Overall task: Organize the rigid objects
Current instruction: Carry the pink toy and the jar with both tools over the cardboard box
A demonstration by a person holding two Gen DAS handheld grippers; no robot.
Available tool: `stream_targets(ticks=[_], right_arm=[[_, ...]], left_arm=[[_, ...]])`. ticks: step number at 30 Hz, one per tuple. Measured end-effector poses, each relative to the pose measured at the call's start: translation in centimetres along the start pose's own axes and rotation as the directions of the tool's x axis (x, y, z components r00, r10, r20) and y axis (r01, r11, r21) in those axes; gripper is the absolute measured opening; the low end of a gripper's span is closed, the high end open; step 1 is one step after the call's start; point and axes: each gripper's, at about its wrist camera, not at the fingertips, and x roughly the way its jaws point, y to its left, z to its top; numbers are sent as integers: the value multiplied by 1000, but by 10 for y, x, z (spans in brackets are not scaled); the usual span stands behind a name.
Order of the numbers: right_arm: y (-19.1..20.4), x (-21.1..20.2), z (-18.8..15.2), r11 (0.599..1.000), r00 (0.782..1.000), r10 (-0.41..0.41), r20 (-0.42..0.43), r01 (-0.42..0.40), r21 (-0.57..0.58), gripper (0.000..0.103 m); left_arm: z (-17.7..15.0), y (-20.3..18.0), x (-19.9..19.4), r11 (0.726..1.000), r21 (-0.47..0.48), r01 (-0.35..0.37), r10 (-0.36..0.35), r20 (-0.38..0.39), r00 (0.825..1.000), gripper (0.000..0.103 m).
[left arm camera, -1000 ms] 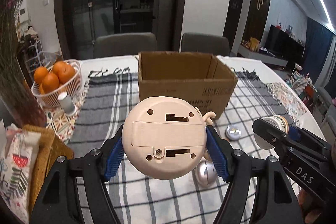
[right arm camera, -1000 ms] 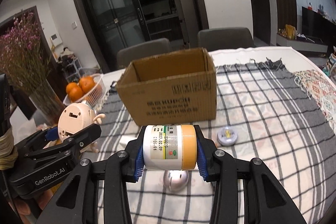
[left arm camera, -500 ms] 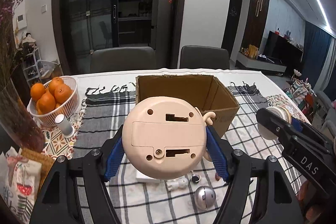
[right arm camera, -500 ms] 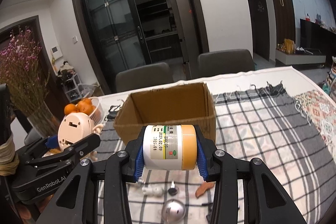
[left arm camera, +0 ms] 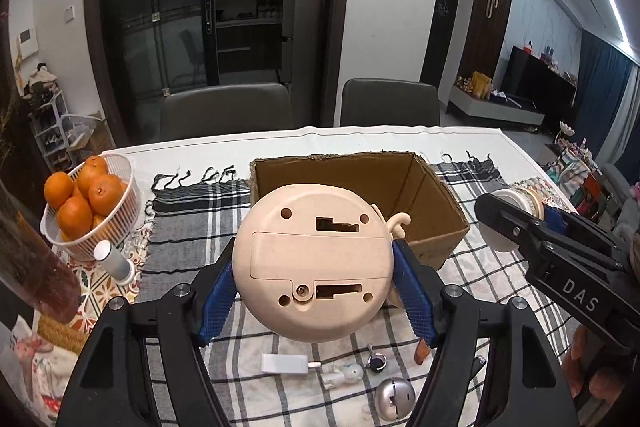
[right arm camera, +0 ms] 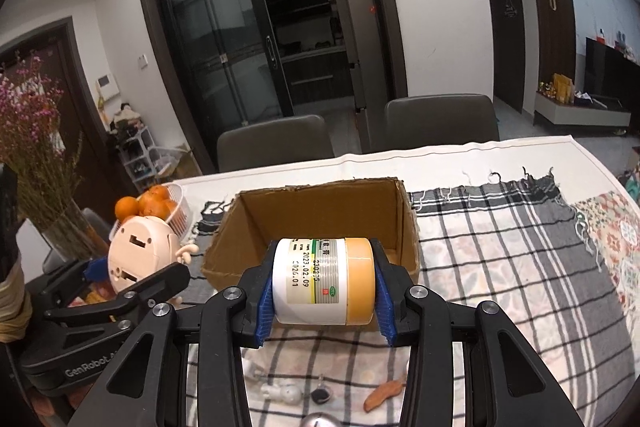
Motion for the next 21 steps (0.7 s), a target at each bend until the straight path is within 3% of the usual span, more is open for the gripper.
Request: stream_targets(ticks=[13,21], right_arm=[[-12,55,36,1000,986,1,-167,-4,-20,41],[-18,97,46,997,952,-33,-305,11,-72,41]], left_arm=[[38,4,46,1000,10,24,-22,-134,991,72],[47,9,82,1000,14,17,-13,-235,972,72]])
